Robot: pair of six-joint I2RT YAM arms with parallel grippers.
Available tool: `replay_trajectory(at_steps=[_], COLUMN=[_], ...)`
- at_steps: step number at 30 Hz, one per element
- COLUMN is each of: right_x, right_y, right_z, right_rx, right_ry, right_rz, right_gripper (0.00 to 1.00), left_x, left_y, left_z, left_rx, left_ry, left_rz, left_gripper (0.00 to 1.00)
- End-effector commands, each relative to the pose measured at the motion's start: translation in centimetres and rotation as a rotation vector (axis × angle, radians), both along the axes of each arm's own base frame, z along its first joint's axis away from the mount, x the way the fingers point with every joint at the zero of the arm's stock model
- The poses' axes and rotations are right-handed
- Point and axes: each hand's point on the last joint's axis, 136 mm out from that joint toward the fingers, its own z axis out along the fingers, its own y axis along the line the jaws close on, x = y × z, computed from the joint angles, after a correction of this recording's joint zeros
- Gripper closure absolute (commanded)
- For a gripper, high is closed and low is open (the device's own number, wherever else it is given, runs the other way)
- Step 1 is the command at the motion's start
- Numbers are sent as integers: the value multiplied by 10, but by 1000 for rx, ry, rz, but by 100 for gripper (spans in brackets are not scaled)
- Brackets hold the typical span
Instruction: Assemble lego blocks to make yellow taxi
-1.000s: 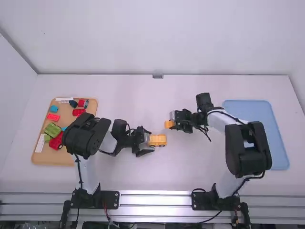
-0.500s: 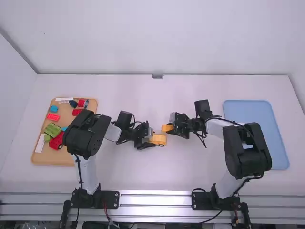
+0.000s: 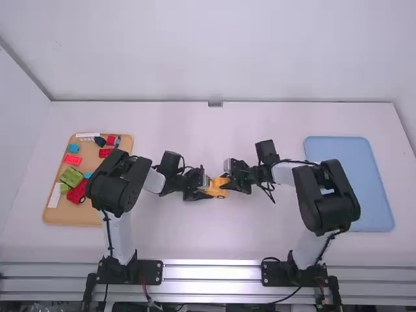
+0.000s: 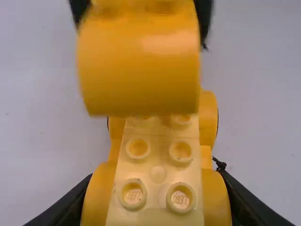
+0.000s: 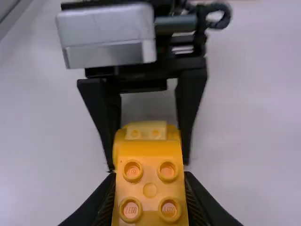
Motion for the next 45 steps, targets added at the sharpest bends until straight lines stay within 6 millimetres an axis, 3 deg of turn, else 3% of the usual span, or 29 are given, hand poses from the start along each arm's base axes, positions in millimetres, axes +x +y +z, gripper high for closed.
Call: replay_trajectory(at_steps=[1,6,9,13,17,24,33,38,45], right_x=[5,4,3,3,1,0,-6,-5,-4], right_y=[5,5,5,5,6,7,13,13,11], right_z=[9,9,9,9,12,12,7,7,4], right_rx=[34,38,40,42,58,59,31,32,14], right_ry=[1,-5,1,3,8,10,11,11,8], right_rz=[12,16,17,19,25,30,47,46,40], right_gripper=[87,88,88,88,88,88,89,89,91], left_x=[-14,-14,-14,-13,-17,-17,-22,-22,-16], left_y=[3,3,4,2,-7,-9,-9,-6,-6], left_z=[-15,-13,-12,-9,3,3,3,-2,-7], left_rx=[30,10,2,-17,-75,-60,-66,-45,-12], left_ry=[42,61,34,0,7,6,9,2,35], left_rz=[-1,32,33,26,-27,-93,-105,-89,-31], left_gripper=[56,49,31,25,28,36,37,56,60])
